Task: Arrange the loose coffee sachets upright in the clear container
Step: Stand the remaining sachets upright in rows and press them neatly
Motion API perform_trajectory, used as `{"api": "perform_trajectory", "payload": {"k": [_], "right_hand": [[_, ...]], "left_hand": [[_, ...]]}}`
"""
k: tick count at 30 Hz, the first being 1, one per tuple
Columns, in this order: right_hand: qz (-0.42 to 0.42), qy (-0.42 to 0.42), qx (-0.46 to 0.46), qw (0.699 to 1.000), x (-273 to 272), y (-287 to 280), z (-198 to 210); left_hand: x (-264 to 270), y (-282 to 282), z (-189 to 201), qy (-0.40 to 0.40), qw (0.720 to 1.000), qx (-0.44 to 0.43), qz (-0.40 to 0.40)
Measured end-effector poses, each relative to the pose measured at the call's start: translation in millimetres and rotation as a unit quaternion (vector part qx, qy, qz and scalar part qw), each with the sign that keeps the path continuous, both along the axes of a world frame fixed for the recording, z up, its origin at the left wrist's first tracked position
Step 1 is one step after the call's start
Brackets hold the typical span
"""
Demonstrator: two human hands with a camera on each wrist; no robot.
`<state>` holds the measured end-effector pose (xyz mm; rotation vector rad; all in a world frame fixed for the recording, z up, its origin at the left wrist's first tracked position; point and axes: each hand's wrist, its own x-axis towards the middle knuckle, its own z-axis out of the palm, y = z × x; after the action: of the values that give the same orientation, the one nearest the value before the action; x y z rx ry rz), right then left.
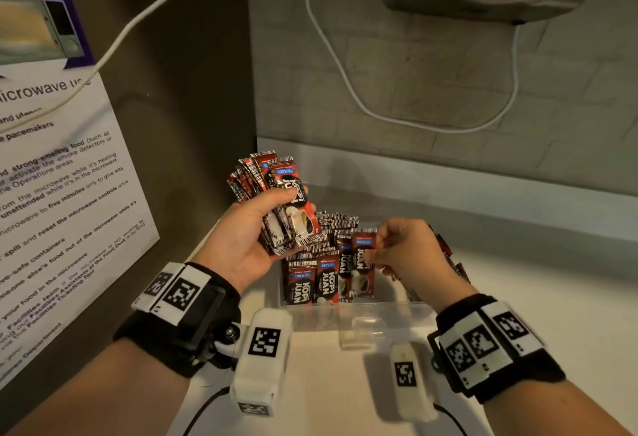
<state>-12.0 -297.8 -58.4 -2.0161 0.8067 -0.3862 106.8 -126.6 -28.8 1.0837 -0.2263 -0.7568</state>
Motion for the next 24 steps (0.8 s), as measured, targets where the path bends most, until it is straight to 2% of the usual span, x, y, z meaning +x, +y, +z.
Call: {"api": "perform_trajectory", "payload": {"k": [5, 11, 20, 22, 24], "right_hand": [[-0.008, -0.006, 0.036, 0.999, 9.4, 1.8, -16.7], [0.003, 0.011, 0.025, 1.0, 15.8, 3.4, -26.0], [-0.018, 0.01, 0.027, 0.999, 4.6, -1.5, -14.6], [-0.036, -0.016, 0.025, 0.999, -0.4, -0.6, -5.6], [-0.055, -0.077, 0.03, 0.995, -3.8, 5.0, 6.3]], "left_hand": [[0.4, 1.9, -2.9, 0.008, 1.0, 0.014, -0.002], [-1.4, 1.4, -6.3, 0.011, 0.999, 0.029, -0.015], [-4.3, -2.2, -8.1, 0.018, 0.999, 0.025, -0.039], [-5.8, -3.4, -7.5, 0.019, 0.999, 0.02, -0.045], [-9.6, -5.3, -4.6, 0.02, 0.998, 0.011, -0.052]]}}
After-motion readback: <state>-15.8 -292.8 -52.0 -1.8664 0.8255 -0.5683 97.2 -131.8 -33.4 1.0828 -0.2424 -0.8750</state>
